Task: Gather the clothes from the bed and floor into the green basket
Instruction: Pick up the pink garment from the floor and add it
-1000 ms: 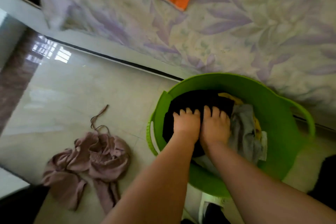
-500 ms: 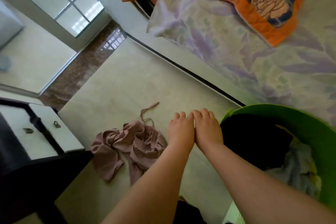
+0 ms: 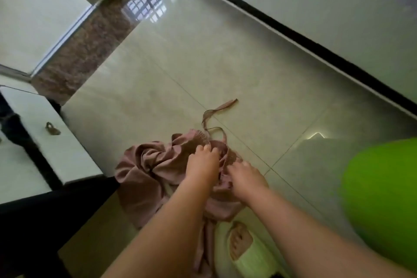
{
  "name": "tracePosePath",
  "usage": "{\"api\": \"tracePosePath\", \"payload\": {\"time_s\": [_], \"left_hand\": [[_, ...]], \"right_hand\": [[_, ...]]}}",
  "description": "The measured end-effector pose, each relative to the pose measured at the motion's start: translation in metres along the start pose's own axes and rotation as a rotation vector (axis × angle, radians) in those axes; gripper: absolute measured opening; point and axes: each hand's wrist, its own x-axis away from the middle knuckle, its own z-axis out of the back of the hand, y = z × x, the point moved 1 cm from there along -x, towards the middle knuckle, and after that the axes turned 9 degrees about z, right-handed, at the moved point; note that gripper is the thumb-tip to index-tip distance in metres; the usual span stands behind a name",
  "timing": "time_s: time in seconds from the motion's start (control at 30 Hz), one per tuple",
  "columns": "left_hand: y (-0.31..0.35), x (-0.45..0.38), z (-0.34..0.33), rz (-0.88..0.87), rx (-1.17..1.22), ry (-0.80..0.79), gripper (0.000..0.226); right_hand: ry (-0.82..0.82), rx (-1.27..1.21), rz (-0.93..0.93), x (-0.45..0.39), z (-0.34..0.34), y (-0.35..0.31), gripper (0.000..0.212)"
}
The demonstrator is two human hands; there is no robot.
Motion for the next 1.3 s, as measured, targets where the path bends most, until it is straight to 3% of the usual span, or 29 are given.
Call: {"api": "tracePosePath", "payload": {"time_s": [0.2, 0.3, 0.43, 0.53, 0.63, 0.73, 0.8, 0.9, 0.97, 1.03, 1.1, 1.17, 1.23, 1.3], "left_hand": [[-0.006, -0.076, -0.052, -0.117, -0.151, 0.008, 0.046], [-0.003, -0.093, -0.06, -0.203, -0.376, 0.009, 0.044], [-0.011, -0.094, -0.066, -0.186, -0.619, -0.041, 0.051], [-0.025, -0.084, -0.061, -0.17, -0.654, -0.1, 0.053], [-0.035, -0.066, -0.052, -0.27, -0.631, -0.248, 0.048], [-0.042, -0.038, -0.03, -0.263, -0.616, -0.331, 0.044], [-0.043, -0.022, -0.012, -0.239, -0.577, -0.357, 0.047], [-0.033, 0.011, 0.033, -0.197, -0.557, -0.29, 0.055], [-0.021, 0.037, 0.071, -0.122, -0.573, -0.298, 0.056], [-0.012, 0.05, 0.103, -0.027, -0.581, -0.301, 0.054], [-0.002, 0.084, 0.147, 0.016, -0.617, -0.257, 0.049], [0.002, 0.104, 0.175, 0.013, -0.656, -0.182, 0.041], [0.005, 0.139, 0.206, 0.002, -0.7, -0.108, 0.036], [0.005, 0.172, 0.235, -0.01, -0.722, -0.074, 0.035]], "right_hand": [[-0.127, -0.016, 0.077, -0.072, -0.077, 0.017, 0.055], [-0.207, 0.067, 0.069, -0.088, -0.084, 0.017, 0.063], [-0.303, 0.181, 0.063, -0.085, -0.087, 0.014, 0.045], [-0.251, 0.031, 0.073, -0.065, -0.077, 0.017, 0.035], [-0.127, -0.202, 0.013, -0.041, -0.05, 0.027, 0.019], [-0.076, -0.301, -0.02, -0.013, -0.005, 0.033, 0.045], [-0.045, -0.216, -0.023, 0.002, 0.024, 0.029, 0.045], [0.078, -0.041, -0.047, 0.029, 0.07, 0.019, 0.019], [0.094, 0.086, -0.004, 0.054, 0.104, 0.015, 0.014], [-0.018, 0.152, 0.065, 0.066, 0.125, 0.012, 0.012], [-0.193, 0.033, 0.097, 0.105, 0.16, 0.003, 0.013], [-0.319, -0.146, 0.097, 0.131, 0.186, -0.005, 0.026], [-0.329, -0.172, 0.104, 0.168, 0.22, -0.012, 0.041], [-0.302, -0.05, 0.098, 0.202, 0.249, -0.021, 0.035]]}}
